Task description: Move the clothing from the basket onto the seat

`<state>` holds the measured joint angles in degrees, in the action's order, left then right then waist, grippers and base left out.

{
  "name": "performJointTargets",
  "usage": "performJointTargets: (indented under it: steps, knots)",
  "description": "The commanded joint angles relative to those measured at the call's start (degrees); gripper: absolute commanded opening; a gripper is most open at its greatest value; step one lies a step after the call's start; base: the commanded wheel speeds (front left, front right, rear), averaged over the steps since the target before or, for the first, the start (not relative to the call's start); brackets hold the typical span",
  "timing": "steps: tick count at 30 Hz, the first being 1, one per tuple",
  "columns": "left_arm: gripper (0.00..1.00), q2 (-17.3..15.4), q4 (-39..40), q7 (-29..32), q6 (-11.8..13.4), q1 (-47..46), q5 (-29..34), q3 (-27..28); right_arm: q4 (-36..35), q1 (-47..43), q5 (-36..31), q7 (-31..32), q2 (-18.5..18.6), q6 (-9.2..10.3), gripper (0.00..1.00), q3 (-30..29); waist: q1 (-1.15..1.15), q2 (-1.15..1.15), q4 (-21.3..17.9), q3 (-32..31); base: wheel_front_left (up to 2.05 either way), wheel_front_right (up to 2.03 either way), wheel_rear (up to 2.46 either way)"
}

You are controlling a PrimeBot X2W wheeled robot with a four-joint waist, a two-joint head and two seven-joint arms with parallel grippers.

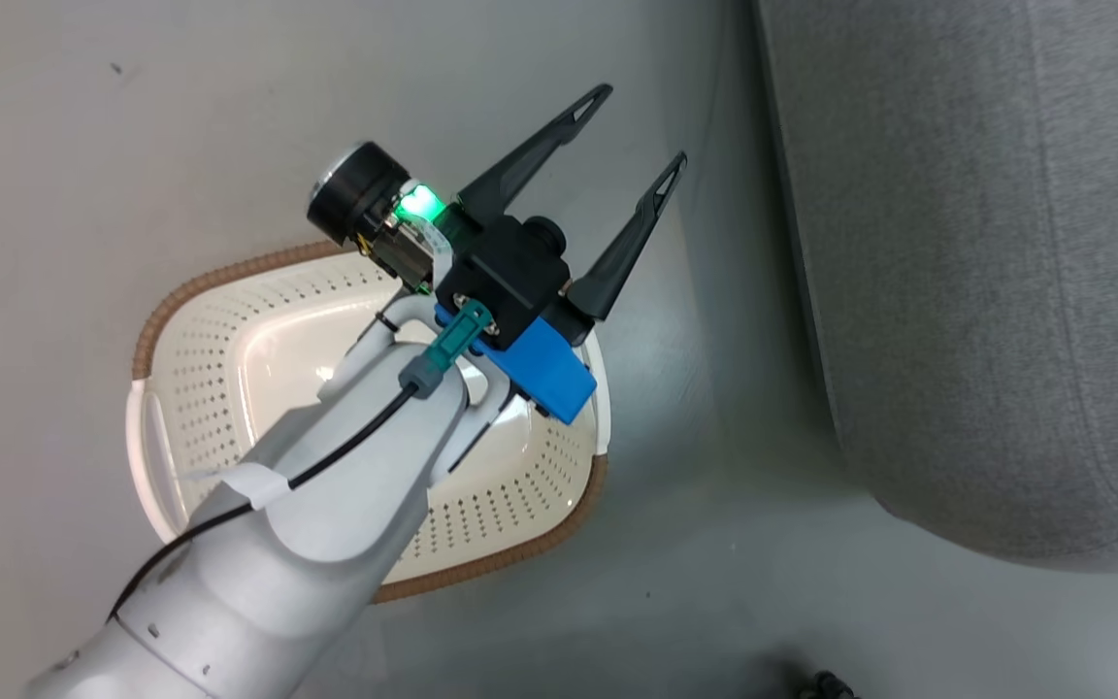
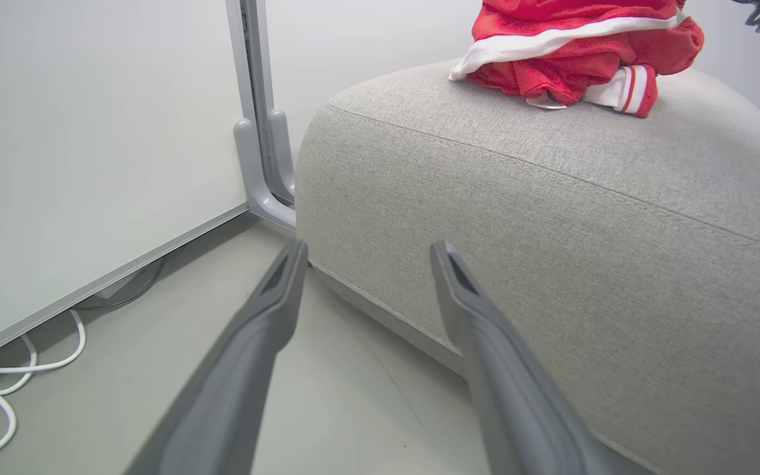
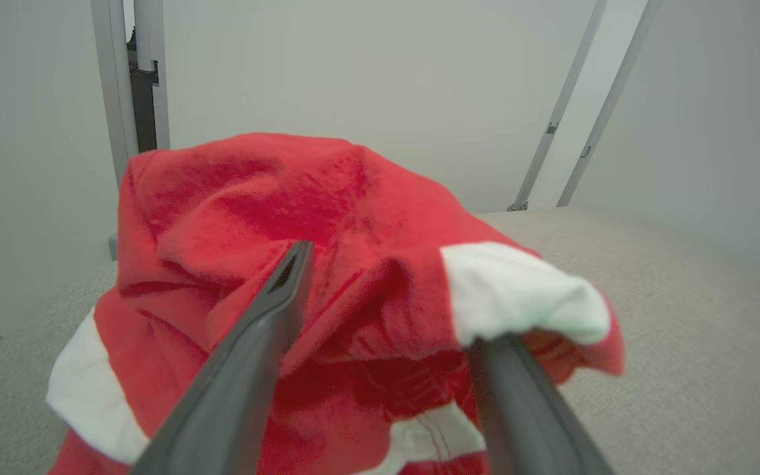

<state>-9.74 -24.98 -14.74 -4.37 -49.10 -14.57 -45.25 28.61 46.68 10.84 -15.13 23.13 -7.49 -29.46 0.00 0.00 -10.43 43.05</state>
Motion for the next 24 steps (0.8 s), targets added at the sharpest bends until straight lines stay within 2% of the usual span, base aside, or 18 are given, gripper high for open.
performJointTargets:
  steps: [1,12,24]
  knots:
    - [1.00,0.17,-0.15,-0.28,0.31,1.33,-0.32,0.14,-1.06,-2.19,-0.34,-0.01,-0.66,-0.01,1.00,-0.08,0.00,0.00,-0.13,-2.44,0.00,0.00,0.00]
    - [1.00,1.21,1.15,-0.49,1.07,9.08,-2.60,3.89,-9.97,-20.68,-0.84,-0.01,-4.95,-0.02,1.00,1.49,0.00,0.00,0.04,-14.55,0.00,0.00,0.00]
    - [1.00,0.99,6.77,-0.46,3.17,23.00,-1.77,17.11,-21.07,-32.62,-1.67,-0.01,-9.58,-0.02,1.00,11.39,0.00,0.00,3.54,-27.98,0.00,0.00,0.00]
